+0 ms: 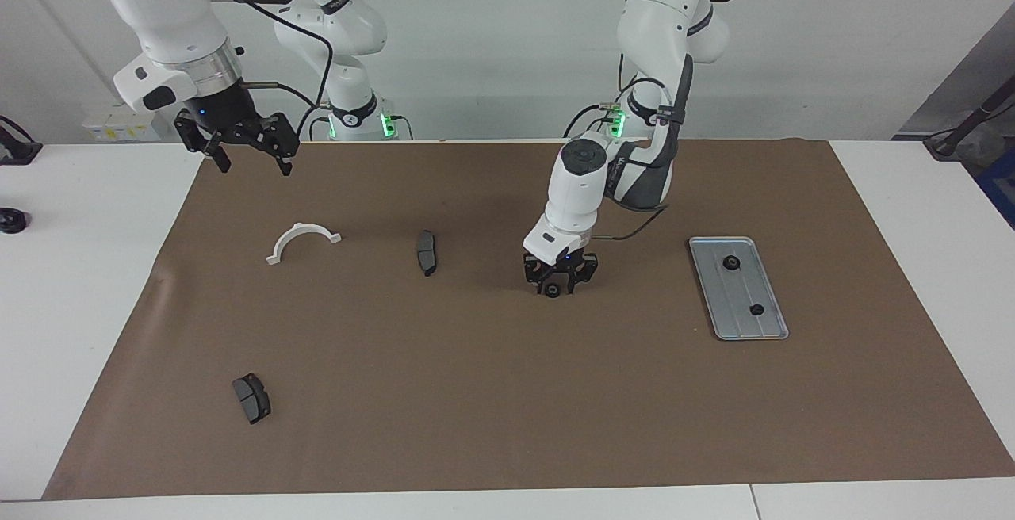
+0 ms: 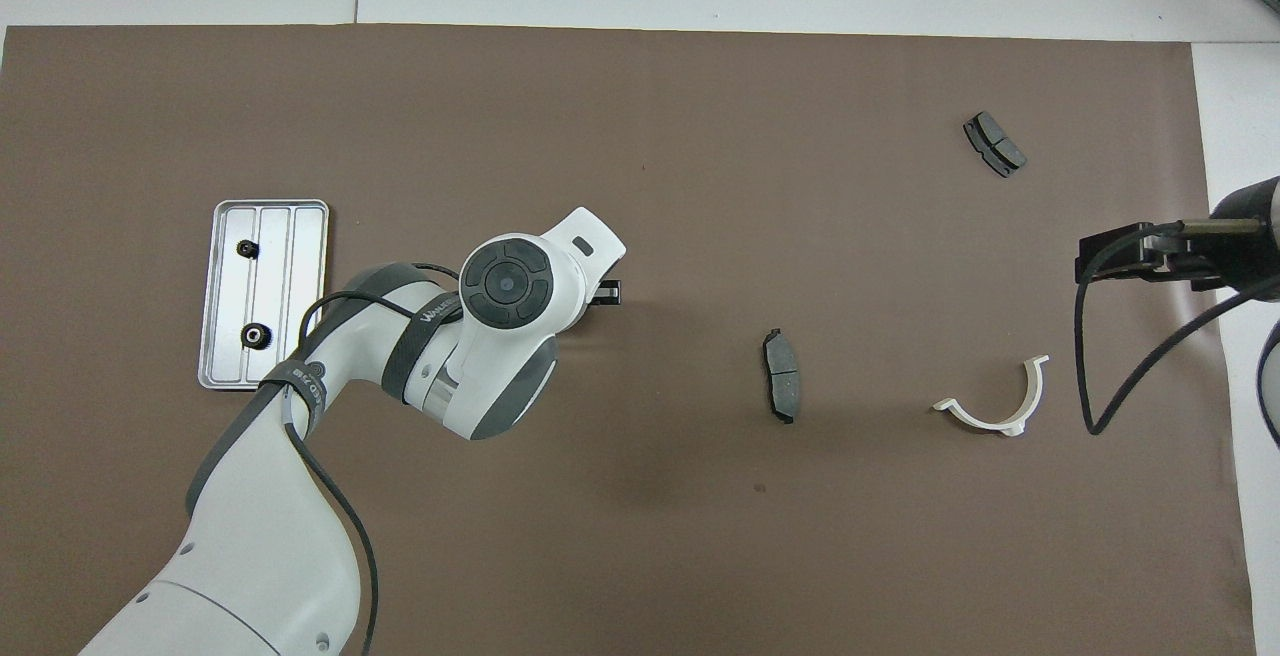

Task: Pick bearing gear from pile to tray
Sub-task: 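Grasp the bearing with the left gripper and lift it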

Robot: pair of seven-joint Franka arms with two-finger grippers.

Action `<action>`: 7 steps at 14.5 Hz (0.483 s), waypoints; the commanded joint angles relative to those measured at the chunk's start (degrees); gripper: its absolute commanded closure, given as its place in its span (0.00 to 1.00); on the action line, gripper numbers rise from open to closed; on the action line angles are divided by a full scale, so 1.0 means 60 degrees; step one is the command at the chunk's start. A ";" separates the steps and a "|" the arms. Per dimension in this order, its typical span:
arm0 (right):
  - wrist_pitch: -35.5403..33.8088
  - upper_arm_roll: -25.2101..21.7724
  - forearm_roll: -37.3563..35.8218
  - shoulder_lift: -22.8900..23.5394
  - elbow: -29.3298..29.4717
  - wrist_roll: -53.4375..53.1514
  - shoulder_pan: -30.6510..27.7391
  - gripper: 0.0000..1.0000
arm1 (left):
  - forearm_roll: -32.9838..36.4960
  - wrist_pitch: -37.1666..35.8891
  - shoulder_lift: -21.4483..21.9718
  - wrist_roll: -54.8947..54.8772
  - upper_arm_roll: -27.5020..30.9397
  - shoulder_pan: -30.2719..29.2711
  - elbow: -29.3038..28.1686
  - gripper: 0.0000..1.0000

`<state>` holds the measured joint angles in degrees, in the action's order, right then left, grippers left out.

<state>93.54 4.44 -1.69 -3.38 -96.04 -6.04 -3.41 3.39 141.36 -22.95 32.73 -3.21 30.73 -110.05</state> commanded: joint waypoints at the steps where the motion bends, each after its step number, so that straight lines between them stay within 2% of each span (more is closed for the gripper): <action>1: 0.0304 0.0109 -0.0260 -0.0257 -0.0326 0.0171 -0.0120 0.00 | 0.0167 -0.0078 0.0323 0.0374 0.0169 0.0210 -0.0320 0.71; 3: 0.0304 0.0110 -0.0260 -0.0242 -0.0326 0.0157 -0.0091 0.00 | 0.0181 -0.0122 0.0338 0.0609 0.0169 0.0210 -0.0334 0.83; 4: 0.0304 0.0110 -0.0231 -0.0242 -0.0326 0.0142 -0.0076 0.00 | 0.0182 -0.0238 0.0382 0.0624 0.0184 0.0254 -0.0320 0.84; 6: 0.0304 0.0110 -0.0201 -0.0242 -0.0326 0.0098 -0.0061 0.00 | 0.0182 -0.0415 0.0629 0.0813 0.0228 0.0167 -0.0276 1.00; 7: 0.0289 0.0110 -0.0143 -0.0242 -0.0326 0.0127 -0.0075 0.00 | 0.0182 -0.0429 0.0849 0.0814 0.0272 0.0108 -0.0348 1.00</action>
<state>93.59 4.65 -2.47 -3.38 -96.05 -6.01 -3.35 3.40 140.58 -22.02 35.87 -2.78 31.10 -110.11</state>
